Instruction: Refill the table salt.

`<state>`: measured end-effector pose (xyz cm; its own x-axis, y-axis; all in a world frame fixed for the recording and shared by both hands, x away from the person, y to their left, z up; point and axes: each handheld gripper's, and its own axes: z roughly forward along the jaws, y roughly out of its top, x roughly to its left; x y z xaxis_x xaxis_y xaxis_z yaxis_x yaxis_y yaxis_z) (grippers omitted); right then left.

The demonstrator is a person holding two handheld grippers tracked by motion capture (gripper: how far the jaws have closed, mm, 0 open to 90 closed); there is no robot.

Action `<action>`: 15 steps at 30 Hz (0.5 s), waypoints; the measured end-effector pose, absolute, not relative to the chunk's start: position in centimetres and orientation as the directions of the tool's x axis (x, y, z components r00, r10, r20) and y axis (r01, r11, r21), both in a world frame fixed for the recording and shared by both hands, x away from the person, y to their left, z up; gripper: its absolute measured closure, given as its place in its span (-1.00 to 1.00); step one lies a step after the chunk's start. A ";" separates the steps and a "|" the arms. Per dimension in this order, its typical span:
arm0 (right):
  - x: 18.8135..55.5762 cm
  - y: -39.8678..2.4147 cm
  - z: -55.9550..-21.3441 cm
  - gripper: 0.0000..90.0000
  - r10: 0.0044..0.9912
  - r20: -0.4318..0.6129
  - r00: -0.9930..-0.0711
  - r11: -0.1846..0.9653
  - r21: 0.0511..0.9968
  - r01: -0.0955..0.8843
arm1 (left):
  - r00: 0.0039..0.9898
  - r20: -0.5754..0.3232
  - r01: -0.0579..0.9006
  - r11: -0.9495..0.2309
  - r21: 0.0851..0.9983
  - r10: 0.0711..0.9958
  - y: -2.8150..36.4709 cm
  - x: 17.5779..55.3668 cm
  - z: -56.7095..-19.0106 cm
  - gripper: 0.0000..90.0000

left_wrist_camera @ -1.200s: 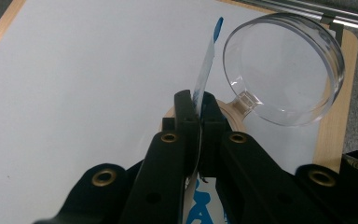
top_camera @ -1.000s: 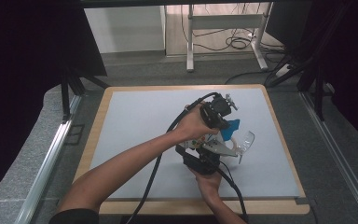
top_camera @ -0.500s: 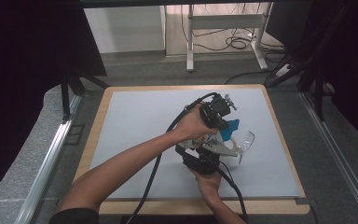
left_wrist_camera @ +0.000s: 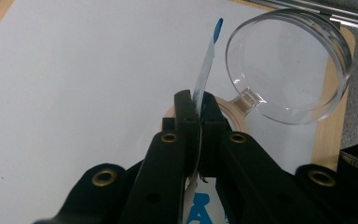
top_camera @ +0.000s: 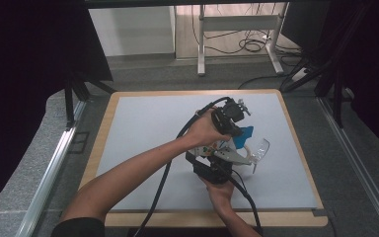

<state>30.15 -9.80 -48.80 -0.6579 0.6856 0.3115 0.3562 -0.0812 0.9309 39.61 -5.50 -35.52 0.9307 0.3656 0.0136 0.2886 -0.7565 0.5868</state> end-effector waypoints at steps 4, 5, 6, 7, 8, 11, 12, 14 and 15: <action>30.2 -9.8 -48.7 0.17 0.686 0.314 -0.656 -0.086 0.931 0.356 | 0.931 0.012 0.289 -0.758 0.585 0.364 -5.6 39.7 -35.6 1.00; 30.2 -9.8 -48.7 0.17 0.686 0.314 -0.656 -0.086 0.931 0.356 | 0.931 0.012 0.289 -0.758 0.584 0.364 -5.6 39.7 -35.6 1.00; 30.2 -9.7 -48.7 0.17 0.687 0.313 -0.656 -0.085 0.931 0.354 | 0.931 0.013 0.288 -0.759 0.584 0.364 -5.6 39.7 -35.6 1.00; 30.2 -9.7 -48.7 0.17 0.687 0.313 -0.656 -0.086 0.931 0.354 | 0.931 0.014 0.288 -0.760 0.583 0.364 -5.6 39.7 -35.6 1.00; 30.2 -9.7 -48.7 0.17 0.686 0.313 -0.657 -0.086 0.931 0.354 | 0.931 0.013 0.288 -0.760 0.583 0.364 -5.6 39.7 -35.6 1.00; 30.2 -9.7 -48.7 0.17 0.685 0.315 -0.657 -0.090 0.931 0.354 | 0.932 0.015 0.287 -0.762 0.580 0.362 -5.6 39.7 -35.5 1.00; 30.2 -9.7 -48.7 0.17 0.685 0.315 -0.657 -0.090 0.931 0.353 | 0.932 0.015 0.287 -0.763 0.579 0.362 -5.6 39.7 -35.5 1.00; 30.2 -9.7 -48.7 0.17 0.686 0.315 -0.656 -0.091 0.932 0.352 | 0.932 0.015 0.286 -0.763 0.579 0.361 -5.6 39.6 -35.5 1.00; 30.2 -9.7 -48.7 0.17 0.686 0.315 -0.655 -0.092 0.932 0.352 | 0.932 0.017 0.286 -0.764 0.578 0.361 -5.6 39.6 -35.5 1.00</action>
